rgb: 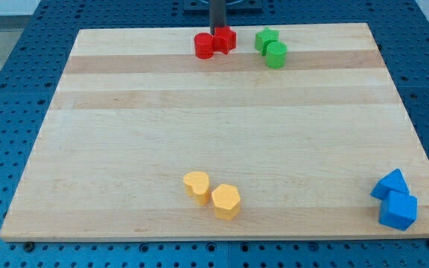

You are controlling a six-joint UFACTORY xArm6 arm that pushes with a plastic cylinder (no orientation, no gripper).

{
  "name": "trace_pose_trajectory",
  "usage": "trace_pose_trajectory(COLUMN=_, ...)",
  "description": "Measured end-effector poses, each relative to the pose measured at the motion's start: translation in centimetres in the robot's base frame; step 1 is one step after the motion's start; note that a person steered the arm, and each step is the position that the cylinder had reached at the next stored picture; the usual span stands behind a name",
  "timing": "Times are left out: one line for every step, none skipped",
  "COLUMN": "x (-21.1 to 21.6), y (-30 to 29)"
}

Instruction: Place red star along with red circle left side of green star

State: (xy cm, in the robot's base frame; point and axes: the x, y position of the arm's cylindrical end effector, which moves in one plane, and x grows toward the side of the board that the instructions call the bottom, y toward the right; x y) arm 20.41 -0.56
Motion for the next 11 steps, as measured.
trace_pose_trajectory(x=0.0, y=0.9)
trace_pose_trajectory(x=-0.4, y=-1.4)
trace_pose_trajectory(x=-1.1, y=-7.0)
trace_pose_trajectory(x=-0.5, y=-10.2)
trace_pose_trajectory(x=2.6, y=-10.1)
trace_pose_trajectory(x=3.7, y=-8.7)
trace_pose_trajectory(x=4.1, y=-6.5)
trace_pose_trajectory(x=4.1, y=-3.7)
trace_pose_trajectory(x=4.1, y=-2.3)
trace_pose_trajectory(x=3.9, y=-4.4)
trace_pose_trajectory(x=2.5, y=-6.2)
